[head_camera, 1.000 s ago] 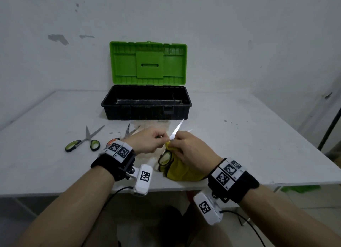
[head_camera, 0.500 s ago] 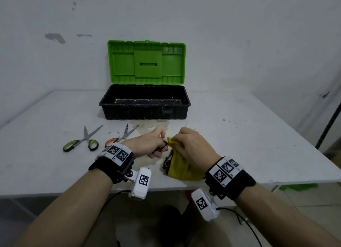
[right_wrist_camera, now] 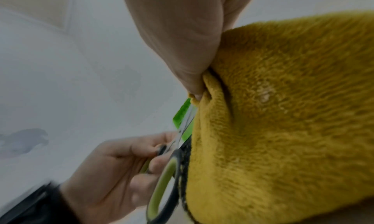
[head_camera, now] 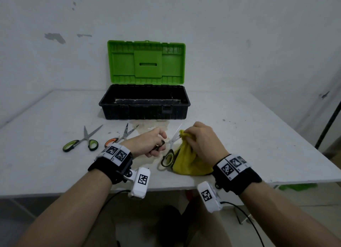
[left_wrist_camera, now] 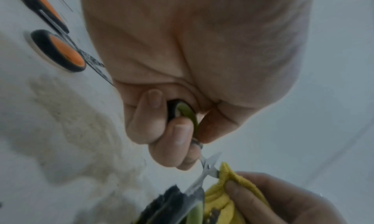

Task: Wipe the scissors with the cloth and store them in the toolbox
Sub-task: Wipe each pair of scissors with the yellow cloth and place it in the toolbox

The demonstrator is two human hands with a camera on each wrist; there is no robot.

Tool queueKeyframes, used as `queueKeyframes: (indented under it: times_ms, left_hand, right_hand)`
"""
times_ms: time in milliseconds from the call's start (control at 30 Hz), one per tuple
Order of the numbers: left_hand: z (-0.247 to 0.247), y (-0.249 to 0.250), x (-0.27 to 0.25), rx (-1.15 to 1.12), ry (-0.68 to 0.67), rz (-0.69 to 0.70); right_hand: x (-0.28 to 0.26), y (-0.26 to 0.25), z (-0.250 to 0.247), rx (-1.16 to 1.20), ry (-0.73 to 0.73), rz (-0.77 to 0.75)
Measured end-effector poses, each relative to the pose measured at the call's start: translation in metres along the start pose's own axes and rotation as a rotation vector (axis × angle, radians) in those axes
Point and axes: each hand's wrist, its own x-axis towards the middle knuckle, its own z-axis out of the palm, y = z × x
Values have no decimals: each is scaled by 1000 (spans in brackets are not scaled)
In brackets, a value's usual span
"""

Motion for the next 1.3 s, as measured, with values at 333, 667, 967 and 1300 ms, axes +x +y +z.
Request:
queueKeyframes:
  times_ms: [333, 667, 967, 1300]
  left_hand:
    - [-3, -5, 10, 109, 258, 195]
    - [-5, -1, 12, -34, 312, 142]
    - [8, 2, 10, -211, 188, 35]
    - [16, 2, 17, -192, 97, -12]
  right_hand:
    - [4, 16, -16, 160, 88, 82]
    - [5, 17, -12, 169, 81, 88]
    - [5, 9, -5, 156, 39, 48]
    - [4, 7, 2, 152, 30, 51]
